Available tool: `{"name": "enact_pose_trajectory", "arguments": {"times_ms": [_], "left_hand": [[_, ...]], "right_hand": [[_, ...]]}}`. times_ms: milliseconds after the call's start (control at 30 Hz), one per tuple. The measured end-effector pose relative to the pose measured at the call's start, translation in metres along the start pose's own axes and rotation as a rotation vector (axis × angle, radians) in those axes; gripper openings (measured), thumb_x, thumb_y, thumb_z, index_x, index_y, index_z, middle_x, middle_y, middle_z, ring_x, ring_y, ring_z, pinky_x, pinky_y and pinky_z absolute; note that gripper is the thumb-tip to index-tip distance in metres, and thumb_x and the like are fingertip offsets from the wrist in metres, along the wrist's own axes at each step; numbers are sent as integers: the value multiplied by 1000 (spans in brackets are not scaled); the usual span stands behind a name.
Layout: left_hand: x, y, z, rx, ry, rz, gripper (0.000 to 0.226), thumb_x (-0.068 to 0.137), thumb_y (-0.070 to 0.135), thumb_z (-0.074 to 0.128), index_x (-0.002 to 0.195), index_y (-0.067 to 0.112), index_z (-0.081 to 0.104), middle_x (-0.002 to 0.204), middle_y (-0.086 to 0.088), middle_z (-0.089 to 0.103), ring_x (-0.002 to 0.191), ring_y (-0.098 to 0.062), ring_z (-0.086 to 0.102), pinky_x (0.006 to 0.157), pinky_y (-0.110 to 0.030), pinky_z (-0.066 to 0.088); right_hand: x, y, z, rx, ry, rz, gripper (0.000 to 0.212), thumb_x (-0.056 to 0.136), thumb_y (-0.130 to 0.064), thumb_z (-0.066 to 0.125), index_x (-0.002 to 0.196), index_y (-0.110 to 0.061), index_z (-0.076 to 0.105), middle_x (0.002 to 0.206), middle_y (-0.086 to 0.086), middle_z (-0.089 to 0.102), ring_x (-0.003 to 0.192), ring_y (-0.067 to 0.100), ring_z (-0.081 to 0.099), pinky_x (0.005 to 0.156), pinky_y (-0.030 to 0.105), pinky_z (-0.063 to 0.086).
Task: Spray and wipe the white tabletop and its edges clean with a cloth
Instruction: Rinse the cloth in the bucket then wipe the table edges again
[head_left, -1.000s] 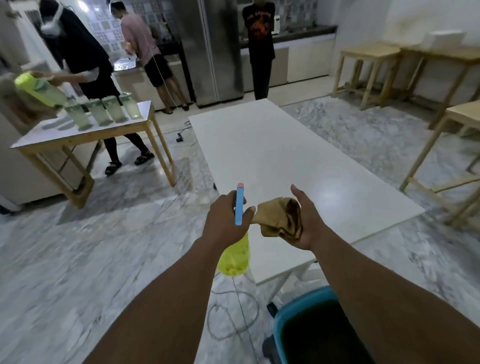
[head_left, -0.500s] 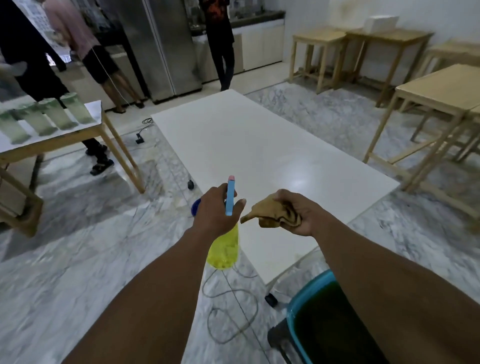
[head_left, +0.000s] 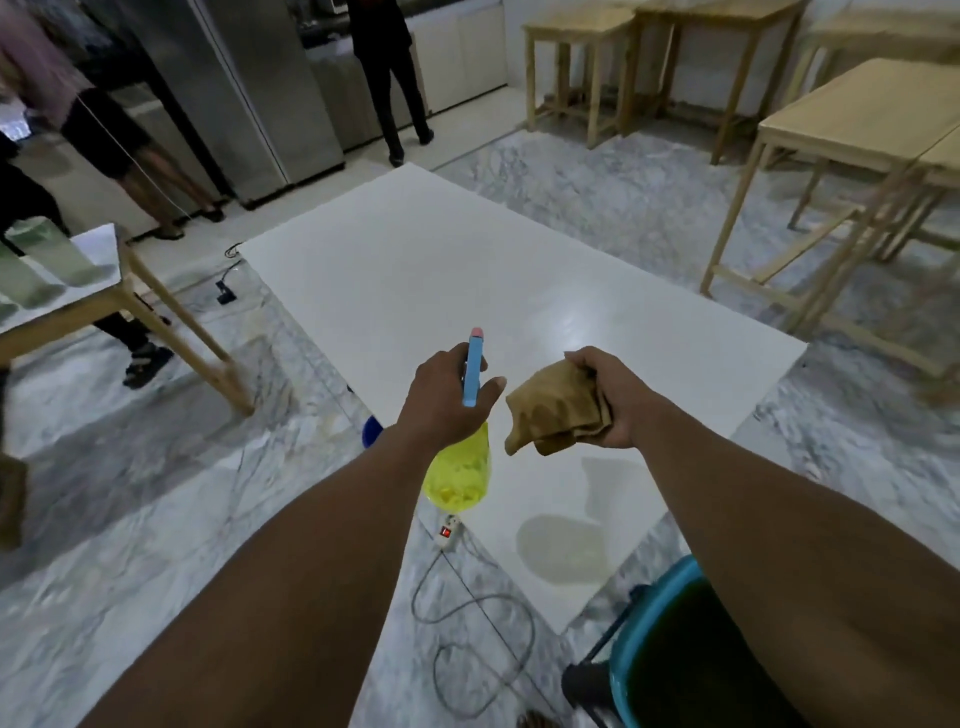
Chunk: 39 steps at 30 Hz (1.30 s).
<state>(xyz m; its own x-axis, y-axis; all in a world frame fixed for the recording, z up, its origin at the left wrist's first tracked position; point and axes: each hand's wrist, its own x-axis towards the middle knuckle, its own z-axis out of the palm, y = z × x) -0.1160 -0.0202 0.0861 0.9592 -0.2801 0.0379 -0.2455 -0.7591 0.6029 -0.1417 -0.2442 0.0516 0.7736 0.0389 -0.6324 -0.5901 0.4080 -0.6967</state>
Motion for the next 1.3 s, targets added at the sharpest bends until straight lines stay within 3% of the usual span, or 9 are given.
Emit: {"name": "enact_pose_trajectory", "arguments": {"times_ms": [167, 300, 433, 767, 900, 1033, 1100, 1200, 1300], "left_hand": [[33, 3, 22, 23, -83, 108, 39, 97, 41, 72, 121, 11, 64, 98, -1, 64, 87, -20, 59, 79, -27, 40], [56, -6, 47, -6, -140, 214, 40, 97, 39, 73, 122, 9, 65, 97, 4, 59, 86, -17, 55, 80, -25, 39], [75, -13, 67, -44, -218, 300, 40, 96, 39, 74, 122, 10, 65, 98, 2, 60, 88, -19, 56, 82, -29, 43], [78, -24, 98, -218, -499, 541, 38, 95, 43, 74, 119, 14, 67, 94, 2, 58, 82, -16, 57, 80, -27, 43], [70, -27, 107, -264, -544, 595, 36, 95, 42, 74, 116, 14, 67, 93, 1, 58, 80, -18, 59, 78, -28, 45], [64, -31, 114, -296, -508, 613, 36, 96, 40, 74, 118, 12, 67, 103, -7, 66, 85, -25, 66, 79, -33, 50], [61, -34, 116, -300, -492, 613, 36, 96, 38, 74, 119, 11, 67, 106, -8, 67, 87, -24, 66, 80, -30, 48], [57, -43, 124, -299, -486, 618, 36, 96, 39, 74, 119, 12, 66, 107, -6, 66, 81, -23, 65, 77, -33, 52], [51, -55, 128, -305, -454, 621, 32, 96, 36, 74, 116, 12, 67, 105, -6, 66, 76, -21, 63, 74, -32, 51]], "right_hand": [[16, -4, -20, -8, 53, -33, 52, 78, -33, 77, 121, -10, 62, 119, 23, 69, 108, 45, 67, 94, 71, 45], [23, 3, -36, -24, 179, -29, 33, 89, -25, 64, 115, -5, 64, 114, 24, 70, 101, 41, 69, 90, 60, 52], [19, 12, -42, -75, 339, -30, 22, 92, -17, 58, 107, -1, 63, 97, 21, 70, 82, 35, 68, 64, 41, 53], [0, 91, -14, 53, 736, 96, 29, 87, -15, 57, 112, -1, 61, 104, 31, 67, 88, 51, 70, 76, 67, 56], [-10, 107, -5, -3, 841, 56, 28, 78, -17, 54, 101, -9, 68, 100, 24, 70, 85, 42, 71, 77, 57, 59], [-12, 101, -3, -272, 1002, -18, 9, 74, -16, 53, 70, -21, 59, 74, 8, 66, 58, 27, 58, 51, 36, 50], [-5, 114, -12, -629, 1064, -106, 23, 84, -14, 48, 93, -24, 66, 102, 5, 72, 85, 30, 67, 74, 44, 58], [15, 160, -25, -719, 955, -198, 48, 85, -10, 40, 115, -40, 63, 117, -1, 60, 115, 28, 54, 97, 43, 47], [38, 215, -18, -946, 831, 19, 63, 96, -11, 47, 153, -33, 31, 161, -1, 26, 151, 27, 16, 122, 47, 21]]}}
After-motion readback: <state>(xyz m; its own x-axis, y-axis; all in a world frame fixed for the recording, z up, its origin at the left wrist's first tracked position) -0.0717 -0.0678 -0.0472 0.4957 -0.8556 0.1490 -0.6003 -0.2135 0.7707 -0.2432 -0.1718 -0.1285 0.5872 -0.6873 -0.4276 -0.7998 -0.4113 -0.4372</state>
